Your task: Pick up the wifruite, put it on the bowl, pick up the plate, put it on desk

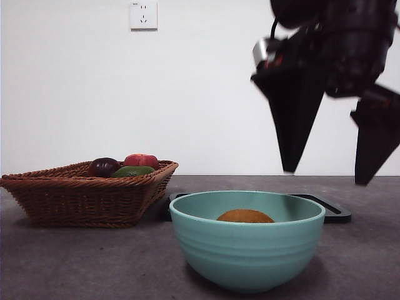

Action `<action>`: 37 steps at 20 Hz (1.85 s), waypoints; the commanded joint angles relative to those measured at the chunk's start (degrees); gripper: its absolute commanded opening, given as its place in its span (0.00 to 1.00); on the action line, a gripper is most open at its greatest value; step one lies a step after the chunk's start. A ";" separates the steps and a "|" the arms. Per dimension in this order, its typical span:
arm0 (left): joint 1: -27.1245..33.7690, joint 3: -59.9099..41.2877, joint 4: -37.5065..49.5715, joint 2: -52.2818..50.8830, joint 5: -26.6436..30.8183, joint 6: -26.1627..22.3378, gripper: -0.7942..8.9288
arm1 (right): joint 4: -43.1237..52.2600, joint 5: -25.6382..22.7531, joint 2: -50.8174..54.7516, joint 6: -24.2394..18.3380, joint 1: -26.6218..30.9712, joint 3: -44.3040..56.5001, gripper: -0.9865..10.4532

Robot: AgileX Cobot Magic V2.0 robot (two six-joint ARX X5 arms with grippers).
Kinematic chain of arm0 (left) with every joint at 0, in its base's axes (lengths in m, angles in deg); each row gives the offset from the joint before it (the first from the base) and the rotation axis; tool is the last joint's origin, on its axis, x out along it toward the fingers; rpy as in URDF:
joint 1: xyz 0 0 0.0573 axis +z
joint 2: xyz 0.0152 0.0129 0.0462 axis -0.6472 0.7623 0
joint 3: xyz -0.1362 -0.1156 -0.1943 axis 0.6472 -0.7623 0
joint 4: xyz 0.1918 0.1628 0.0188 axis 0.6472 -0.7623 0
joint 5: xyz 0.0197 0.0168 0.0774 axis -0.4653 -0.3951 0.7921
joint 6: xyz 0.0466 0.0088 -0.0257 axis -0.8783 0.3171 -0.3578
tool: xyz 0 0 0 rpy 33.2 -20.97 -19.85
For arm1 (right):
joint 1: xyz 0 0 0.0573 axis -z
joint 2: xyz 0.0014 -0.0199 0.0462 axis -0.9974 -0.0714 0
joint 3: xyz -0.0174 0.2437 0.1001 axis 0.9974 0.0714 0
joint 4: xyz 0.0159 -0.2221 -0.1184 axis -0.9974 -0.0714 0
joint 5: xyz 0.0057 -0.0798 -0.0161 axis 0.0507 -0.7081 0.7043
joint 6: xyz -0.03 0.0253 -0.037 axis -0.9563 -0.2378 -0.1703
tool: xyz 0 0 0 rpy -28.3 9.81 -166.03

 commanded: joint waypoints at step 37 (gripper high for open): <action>-0.48 1.07 0.83 0.15 -0.26 -0.04 0.63 | -8.68 1.29 -25.90 -6.49 11.04 -39.15 0.10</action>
